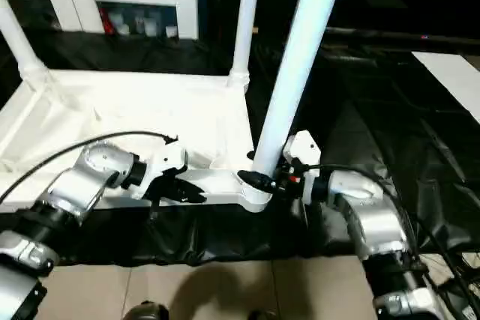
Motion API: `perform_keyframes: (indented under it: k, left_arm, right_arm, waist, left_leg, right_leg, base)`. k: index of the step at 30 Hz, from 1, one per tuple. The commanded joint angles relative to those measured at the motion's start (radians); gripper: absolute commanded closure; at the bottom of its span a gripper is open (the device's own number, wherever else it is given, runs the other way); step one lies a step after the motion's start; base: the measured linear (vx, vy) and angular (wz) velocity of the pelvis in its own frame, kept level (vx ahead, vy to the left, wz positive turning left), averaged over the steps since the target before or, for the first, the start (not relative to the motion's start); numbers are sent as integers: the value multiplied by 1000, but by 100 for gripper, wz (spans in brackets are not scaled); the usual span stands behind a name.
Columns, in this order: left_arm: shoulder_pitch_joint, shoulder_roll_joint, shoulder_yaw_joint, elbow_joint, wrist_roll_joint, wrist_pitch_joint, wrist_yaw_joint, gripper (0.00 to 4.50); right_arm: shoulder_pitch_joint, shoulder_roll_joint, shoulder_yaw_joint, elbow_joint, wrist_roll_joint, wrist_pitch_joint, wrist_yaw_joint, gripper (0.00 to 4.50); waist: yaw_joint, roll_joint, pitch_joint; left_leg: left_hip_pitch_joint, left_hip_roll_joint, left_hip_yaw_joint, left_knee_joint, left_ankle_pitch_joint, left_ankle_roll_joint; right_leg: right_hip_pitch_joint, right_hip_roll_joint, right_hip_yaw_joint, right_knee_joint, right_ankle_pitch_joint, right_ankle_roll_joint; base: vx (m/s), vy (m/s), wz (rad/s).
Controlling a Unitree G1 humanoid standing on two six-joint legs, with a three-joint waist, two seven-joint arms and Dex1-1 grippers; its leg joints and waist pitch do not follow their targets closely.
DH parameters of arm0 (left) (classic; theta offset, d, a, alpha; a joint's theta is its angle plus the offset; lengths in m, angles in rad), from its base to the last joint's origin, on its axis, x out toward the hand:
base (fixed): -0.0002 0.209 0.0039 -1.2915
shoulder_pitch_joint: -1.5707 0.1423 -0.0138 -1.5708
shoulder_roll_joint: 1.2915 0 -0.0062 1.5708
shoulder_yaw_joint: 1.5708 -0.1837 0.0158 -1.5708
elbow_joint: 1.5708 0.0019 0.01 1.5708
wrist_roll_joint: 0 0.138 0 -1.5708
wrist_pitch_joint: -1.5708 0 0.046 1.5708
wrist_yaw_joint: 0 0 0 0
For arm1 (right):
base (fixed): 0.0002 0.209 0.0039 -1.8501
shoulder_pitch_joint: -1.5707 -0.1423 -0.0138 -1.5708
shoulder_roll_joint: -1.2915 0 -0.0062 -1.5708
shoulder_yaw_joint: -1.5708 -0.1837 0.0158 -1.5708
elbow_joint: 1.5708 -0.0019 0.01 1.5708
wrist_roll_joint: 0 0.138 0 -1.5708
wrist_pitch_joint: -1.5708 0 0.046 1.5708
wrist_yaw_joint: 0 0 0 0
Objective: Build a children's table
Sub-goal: Insert table leg to table base
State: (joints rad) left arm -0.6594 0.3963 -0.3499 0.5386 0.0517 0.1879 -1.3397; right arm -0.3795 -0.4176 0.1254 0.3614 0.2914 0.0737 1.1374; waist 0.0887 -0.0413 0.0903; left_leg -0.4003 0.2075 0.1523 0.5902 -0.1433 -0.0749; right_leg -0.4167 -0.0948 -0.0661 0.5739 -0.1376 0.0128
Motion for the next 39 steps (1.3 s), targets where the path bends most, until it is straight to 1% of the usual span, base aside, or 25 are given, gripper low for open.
perform_keyframes:
  k: [1,4,5,7,8,10,11,12,13,14,15,16,17,18,19,20,21,22,23,25,28,29,35,37,39]
  left_arm:
    - [-65,-16,26,-28,-37,-26,8,450]
    - [-74,-32,53,-17,-41,-5,61,450]
    - [-79,-50,78,-12,-43,19,125,450]
    - [-77,-67,96,-21,-41,34,182,450]
    - [-75,-77,107,-30,-42,45,211,450]
    - [-65,-106,133,-68,-49,90,273,450]
    - [-58,-123,145,-90,-46,117,318,450]
    - [-55,-134,152,-103,-43,134,347,450]
    - [-49,-145,156,-119,-39,148,371,450]
    - [-43,-156,161,-136,-35,164,396,450]
    - [-26,-180,165,-180,-27,200,438,450]
    - [-8,-203,163,-225,-20,227,468,450]
    - [-8,-203,163,-225,-20,227,468,450]
    - [13,-234,162,-271,-15,260,512,450]
    - [33,-257,142,-309,4,269,538,450]
    - [52,-279,124,-339,17,276,558,450]
    - [65,-294,107,-359,21,283,568,450]
    - [69,-298,99,-361,24,281,570,450]
    - [72,-302,93,-364,26,279,572,450]
    - [71,-300,75,-355,32,269,568,450]
    - [59,-286,75,-338,33,260,568,450]
    - [57,-282,77,-338,32,262,570,450]
    - [64,-267,79,-360,41,273,573,450]
    - [62,-260,84,-352,39,257,563,450]
    - [62,-258,86,-348,37,253,559,450]
  right_arm:
    - [40,-3,75,83,-44,44,36,262]
    - [18,14,69,103,-46,43,13,262]
    - [-5,34,56,133,-56,47,-37,262]
    - [-28,60,33,162,-59,47,-97,262]
    - [-46,74,20,187,-69,49,-143,262]
    - [-94,108,-3,260,-111,22,-270,262]
    - [-120,129,-16,300,-122,15,-335,262]
    - [-135,142,-24,325,-126,13,-373,262]
    - [-150,153,-30,347,-128,15,-406,262]
    - [-165,164,-36,370,-130,17,-441,262]
    - [-197,189,-49,418,-134,23,-513,262]
    - [-223,210,-59,456,-134,29,-566,262]
    - [-223,210,-59,456,-134,29,-566,262]
    - [-247,232,-68,491,-137,33,-609,262]
    - [-263,250,-69,514,-140,40,-630,262]
    - [-272,266,-68,524,-140,47,-634,262]
    - [-279,280,-70,534,-141,49,-635,262]
    - [-280,287,-68,537,-142,52,-633,262]
    - [-281,292,-66,538,-144,54,-631,262]
    - [-283,307,-61,543,-149,52,-627,262]
    - [-287,314,-54,552,-158,42,-626,262]
    - [-290,315,-51,558,-160,36,-628,262]
    - [-321,326,-53,599,-185,-15,-647,262]
    - [-328,326,-62,597,-180,-27,-642,192]
    - [-330,327,-66,595,-176,-31,-638,189]
  waist:
    - [-5,11,-35]
    - [-6,8,-31]
    - [-9,4,-27]
    - [-12,5,-23]
    - [-17,2,-18]
    - [-28,18,-11]
    - [-40,28,-5]
    - [-2,50,1]
    - [34,37,2]
    - [-9,-19,-20]
    - [2,-61,-9]
    - [21,-31,-12]
    - [13,-29,3]
    - [12,1,-15]
    - [2,4,-27]
    - [-9,17,-30]
    - [-15,20,-22]
    - [-17,20,-20]
    - [-21,8,-15]
    - [-22,9,-15]
    - [-23,13,-21]
    - [-25,10,-18]
    - [-28,14,-17]
    - [-28,13,-18]
    - [-27,14,-22]
  left_leg:
    - [44,10,-9,-92,-584,-11]
    - [45,11,-10,-93,-579,-14]
    - [46,10,-10,-92,-586,-16]
    - [53,8,-13,-87,-602,-24]
    - [52,7,-17,-87,-611,-27]
    - [47,16,-31,-100,-674,-42]
    - [26,35,-43,-136,-778,-49]
    - [-67,75,-31,-228,-916,-55]
    - [-72,66,-6,-221,-892,-29]
    - [29,23,28,-155,-683,3]
    - [91,-43,11,61,-289,5]
    - [-8,-39,-38,34,-69,31]
    - [-26,-24,-37,4,-76,7]
    - [1,0,-30,-61,-149,-15]
    - [11,5,-32,-71,-174,-8]
    - [15,13,-27,-80,-197,8]
    - [18,18,-22,-86,-269,19]
    - [23,19,-21,-88,-315,18]
    - [19,11,-18,-91,-361,16]
    - [28,11,-16,-93,-394,13]
    - [27,14,-14,-98,-357,14]
    - [24,14,-11,-101,-350,16]
    - [29,16,-8,-103,-398,0]
    - [28,16,-8,-103,-400,-1]
    - [29,16,-7,-102,-389,0]
  right_leg:
    - [16,-46,13,-97,-633,-118]
    - [16,-48,13,-96,-645,-121]
    - [13,-48,11,-100,-667,-118]
    - [11,-50,0,-109,-724,-100]
    - [14,-51,-12,-119,-760,-82]
    - [28,-45,-40,-121,-747,-70]
    - [57,-25,-68,-91,-658,-66]
    - [132,-1,-49,137,-382,-97]
    - [116,6,-30,145,-278,-80]
    - [54,-15,51,95,-470,-47]
    - [-40,-124,54,-137,-1098,-29]
    - [66,-157,99,-93,-1035,-62]
    - [71,-147,68,-76,-970,-69]
    - [52,-74,36,-44,-656,-135]
    - [53,-51,24,-24,-496,-169]
    - [54,-42,21,-13,-261,-236]
    - [54,-38,19,-23,-246,-255]
    - [53,-41,19,-28,-280,-256]
    - [58,-46,19,-39,-361,-237]
    - [50,-52,23,-55,-447,-204]
    - [55,-52,25,-55,-406,-201]
    - [54,-50,25,-55,-393,-205]
    - [46,-55,27,-63,-465,-192]
    - [46,-55,27,-64,-473,-187]
    - [45,-55,28,-64,-462,-191]
  base:
    - [0,0,0]
    - [0,0,0]
    - [0,0,0]
    - [0,0,0]
    - [-54,5,-9]
    - [-54,16,-12]
    - [-116,30,-14]
    - [-116,30,-14]
    - [-100,-10,10]
    - [14,-100,6]
    - [14,-100,6]
    - [94,-88,-30]
    - [72,8,-24]
    - [72,8,-24]
    - [0,0,0]
    - [0,0,0]
    - [0,0,0]
    - [0,0,0]
    - [0,0,0]
    - [0,0,0]
    - [0,0,0]
    - [0,0,0]
    - [0,0,0]
    - [0,0,0]
    - [0,0,0]
